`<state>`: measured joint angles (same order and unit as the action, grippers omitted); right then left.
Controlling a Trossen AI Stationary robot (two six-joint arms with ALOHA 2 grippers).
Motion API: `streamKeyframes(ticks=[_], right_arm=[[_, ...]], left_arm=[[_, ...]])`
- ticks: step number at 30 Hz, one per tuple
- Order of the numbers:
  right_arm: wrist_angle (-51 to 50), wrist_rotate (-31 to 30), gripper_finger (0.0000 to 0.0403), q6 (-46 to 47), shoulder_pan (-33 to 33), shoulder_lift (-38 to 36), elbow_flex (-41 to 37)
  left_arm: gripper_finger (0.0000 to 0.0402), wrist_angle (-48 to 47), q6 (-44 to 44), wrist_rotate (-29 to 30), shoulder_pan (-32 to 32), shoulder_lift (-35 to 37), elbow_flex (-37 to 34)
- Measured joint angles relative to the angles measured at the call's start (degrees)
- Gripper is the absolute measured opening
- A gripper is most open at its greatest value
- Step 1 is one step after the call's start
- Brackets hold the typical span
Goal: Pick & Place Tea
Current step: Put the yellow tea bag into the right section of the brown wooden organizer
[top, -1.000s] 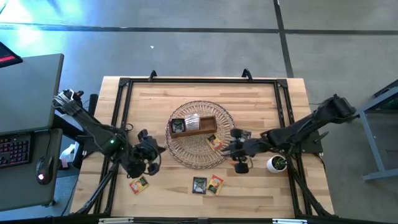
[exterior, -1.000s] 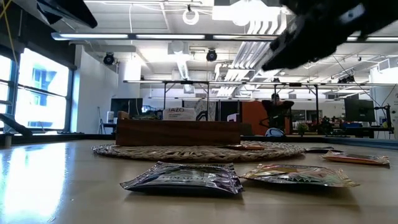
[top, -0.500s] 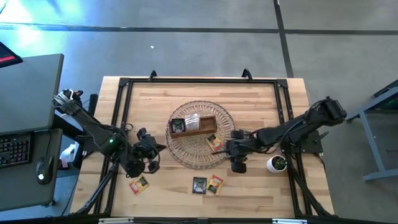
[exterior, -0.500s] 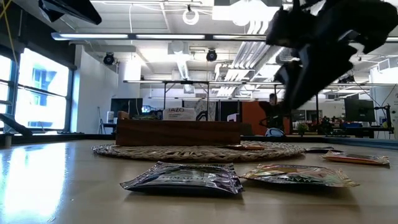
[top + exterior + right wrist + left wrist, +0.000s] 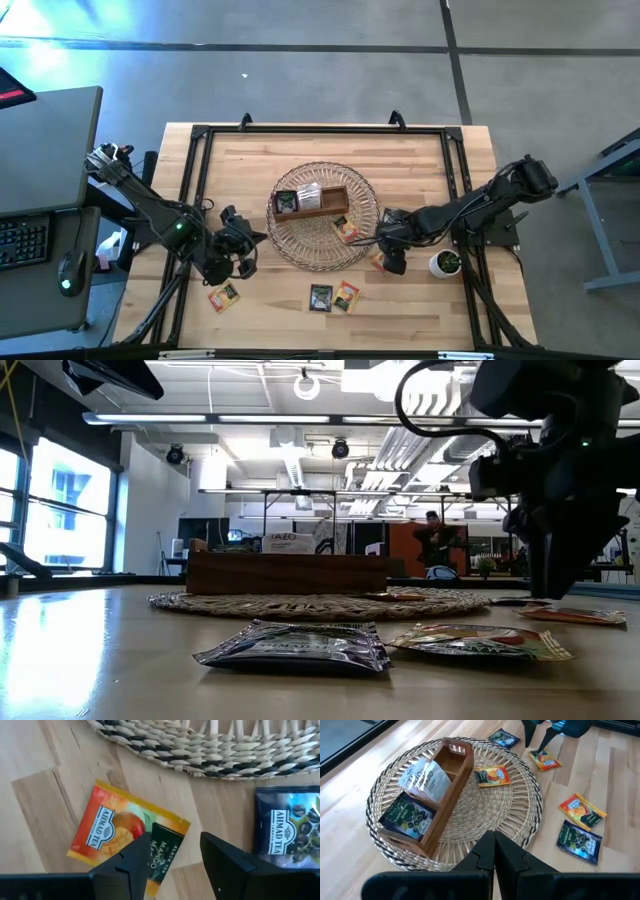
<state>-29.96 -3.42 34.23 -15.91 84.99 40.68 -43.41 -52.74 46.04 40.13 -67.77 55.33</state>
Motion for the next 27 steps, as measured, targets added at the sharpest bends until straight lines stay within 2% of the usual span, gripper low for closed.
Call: streamKeyframes(ticks=[13, 16, 20, 25, 27], right_arm=[[10.3, -1.8, 0.0166, -4.4, 0.6, 0.0, -5.9], [11.5, -2.7, 0.0154, -6.0, 0.1, -0.1, -8.2], [13.5, -3.7, 0.0111, -5.9, -0.2, -0.3, -10.0], [14.9, -4.2, 0.0023, -7.5, -0.2, -0.3, -10.3], [14.7, -4.4, 0.0008, -7.9, -0.2, -0.2, -9.8]], left_arm=[[0.0, 0.2, 0.0, -0.5, 0.0, 0.0, 0.0], [0.0, 0.1, -0.1, -0.5, 0.0, 0.0, 0.0], [0.0, 0.0, -0.1, -0.5, 0.0, 0.0, 0.0], [0.0, 0.0, -0.1, -0.6, 0.0, 0.0, 0.0], [0.0, 0.0, -0.1, -0.6, 0.0, 0.0, 0.0]])
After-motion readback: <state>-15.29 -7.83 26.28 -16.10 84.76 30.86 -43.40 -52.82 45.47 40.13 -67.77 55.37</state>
